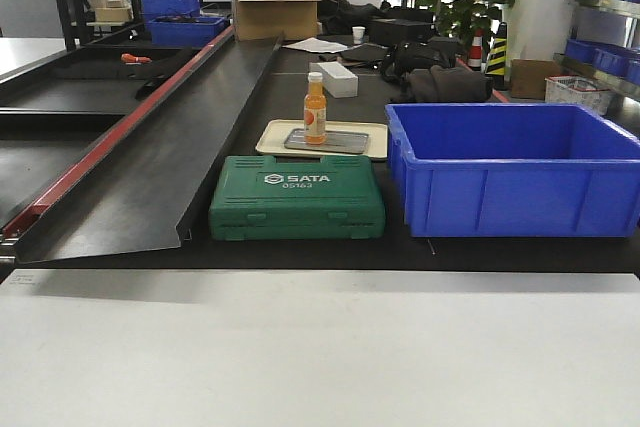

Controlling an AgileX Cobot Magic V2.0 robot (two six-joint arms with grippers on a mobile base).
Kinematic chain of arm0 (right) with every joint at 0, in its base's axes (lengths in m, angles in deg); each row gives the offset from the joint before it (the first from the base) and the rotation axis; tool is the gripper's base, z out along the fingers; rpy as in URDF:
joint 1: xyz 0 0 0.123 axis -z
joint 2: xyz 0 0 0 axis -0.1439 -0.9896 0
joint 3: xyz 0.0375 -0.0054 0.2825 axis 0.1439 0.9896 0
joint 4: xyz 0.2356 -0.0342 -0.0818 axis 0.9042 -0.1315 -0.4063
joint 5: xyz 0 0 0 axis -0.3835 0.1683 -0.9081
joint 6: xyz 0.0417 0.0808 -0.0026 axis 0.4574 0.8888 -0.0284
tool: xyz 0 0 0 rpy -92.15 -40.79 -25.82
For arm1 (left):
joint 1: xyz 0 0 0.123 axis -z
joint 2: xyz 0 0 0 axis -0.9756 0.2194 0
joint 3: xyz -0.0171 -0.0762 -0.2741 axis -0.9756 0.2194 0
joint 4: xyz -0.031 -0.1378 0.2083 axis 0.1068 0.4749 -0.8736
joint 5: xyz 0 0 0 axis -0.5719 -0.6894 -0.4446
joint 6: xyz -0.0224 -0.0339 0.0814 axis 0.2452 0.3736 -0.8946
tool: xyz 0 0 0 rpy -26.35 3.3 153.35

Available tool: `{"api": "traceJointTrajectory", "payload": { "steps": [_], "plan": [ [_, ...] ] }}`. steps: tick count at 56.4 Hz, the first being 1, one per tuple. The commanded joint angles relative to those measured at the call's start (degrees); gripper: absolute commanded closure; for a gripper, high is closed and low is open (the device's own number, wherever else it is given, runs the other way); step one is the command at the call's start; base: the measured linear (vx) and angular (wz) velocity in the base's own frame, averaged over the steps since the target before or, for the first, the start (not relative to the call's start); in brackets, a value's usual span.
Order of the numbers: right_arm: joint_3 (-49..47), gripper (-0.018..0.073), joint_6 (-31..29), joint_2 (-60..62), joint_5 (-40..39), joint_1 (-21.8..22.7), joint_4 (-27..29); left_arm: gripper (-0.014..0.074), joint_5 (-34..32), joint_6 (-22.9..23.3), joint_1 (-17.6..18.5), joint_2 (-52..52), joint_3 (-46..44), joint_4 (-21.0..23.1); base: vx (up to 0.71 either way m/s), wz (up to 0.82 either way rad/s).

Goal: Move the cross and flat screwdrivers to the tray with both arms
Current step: 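Drive the base away from the table holding both screwdrivers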

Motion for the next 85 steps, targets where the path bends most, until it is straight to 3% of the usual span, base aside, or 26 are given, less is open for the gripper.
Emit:
{"api": "traceJointTrajectory", "payload": {
  "steps": [1,48,85],
  "plan": [
    [-1.73,0.0567,-0.10,-0.16,-5.22,0.14,0.44,0.0594,-5.01,0.04,0.29,-0.16,-1.48,0.74,-0.03,0.02],
    [-1.73,0.0567,-0.10,-0.16,-5.22,0.14,0.44,0.0594,-5.01,0.04,0.29,-0.12,-1.48,0.74,-0.18,-0.12],
    [-1.73,0.0567,-0.10,-0.16,-5.22,0.14,0.44,0.0594,-5.01,0.04,0.29,-0.12,-1.48,0.74,-0.28,-0.33]
  ]
}}
